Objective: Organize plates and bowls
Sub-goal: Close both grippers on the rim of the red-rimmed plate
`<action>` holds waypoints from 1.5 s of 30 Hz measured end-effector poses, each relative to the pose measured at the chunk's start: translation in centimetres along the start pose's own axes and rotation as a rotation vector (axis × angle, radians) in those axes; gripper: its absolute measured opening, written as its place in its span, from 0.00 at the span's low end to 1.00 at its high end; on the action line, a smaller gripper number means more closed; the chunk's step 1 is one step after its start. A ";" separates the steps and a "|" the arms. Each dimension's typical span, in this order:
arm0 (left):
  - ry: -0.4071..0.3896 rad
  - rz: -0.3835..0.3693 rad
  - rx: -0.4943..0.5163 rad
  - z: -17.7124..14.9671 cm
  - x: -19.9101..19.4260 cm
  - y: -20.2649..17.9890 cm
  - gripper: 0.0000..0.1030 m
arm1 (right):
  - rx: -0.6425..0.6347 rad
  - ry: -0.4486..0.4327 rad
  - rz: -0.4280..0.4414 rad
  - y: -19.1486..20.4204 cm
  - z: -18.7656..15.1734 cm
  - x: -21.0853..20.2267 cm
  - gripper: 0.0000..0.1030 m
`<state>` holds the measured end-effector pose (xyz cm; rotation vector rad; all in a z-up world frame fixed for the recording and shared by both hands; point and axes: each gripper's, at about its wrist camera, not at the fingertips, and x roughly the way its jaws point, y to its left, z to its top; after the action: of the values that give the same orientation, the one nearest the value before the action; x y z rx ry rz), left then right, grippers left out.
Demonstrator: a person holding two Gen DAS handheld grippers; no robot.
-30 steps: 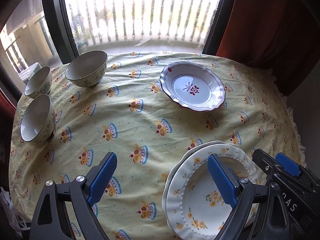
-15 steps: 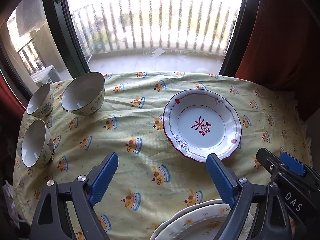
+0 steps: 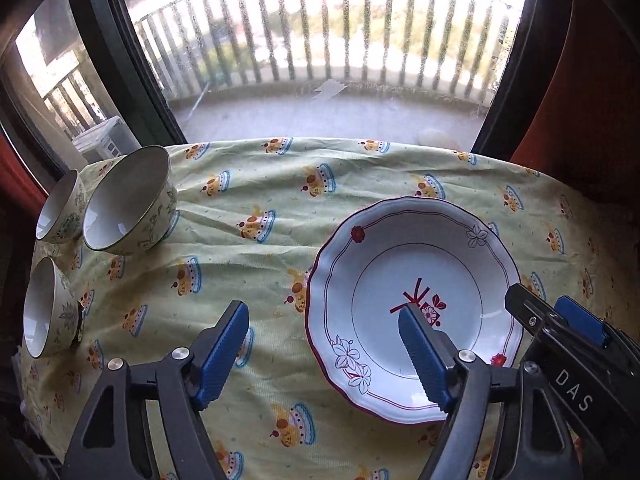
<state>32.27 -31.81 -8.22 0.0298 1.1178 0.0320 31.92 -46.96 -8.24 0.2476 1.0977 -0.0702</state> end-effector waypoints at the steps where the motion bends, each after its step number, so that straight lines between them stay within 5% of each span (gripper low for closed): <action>1: 0.004 -0.002 -0.005 0.2 0.6 -0.1 0.74 | 0.000 0.004 -0.001 -0.1 0.3 0.6 0.64; 15: 0.096 -0.024 -0.055 0.3 6.4 -0.6 0.62 | -0.049 0.068 -0.002 0.7 1.5 6.9 0.46; 21: 0.095 -0.022 -0.028 0.4 6.3 -0.9 0.54 | -0.070 0.055 -0.017 1.2 1.2 6.7 0.46; 45: 0.093 -0.060 0.054 -2.6 4.8 -1.1 0.58 | -0.114 0.096 -0.051 0.5 -2.7 4.2 0.41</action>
<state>32.02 -32.66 -13.67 0.0432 1.2123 -0.0507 31.52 -45.57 -13.04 0.1210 1.1998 -0.0415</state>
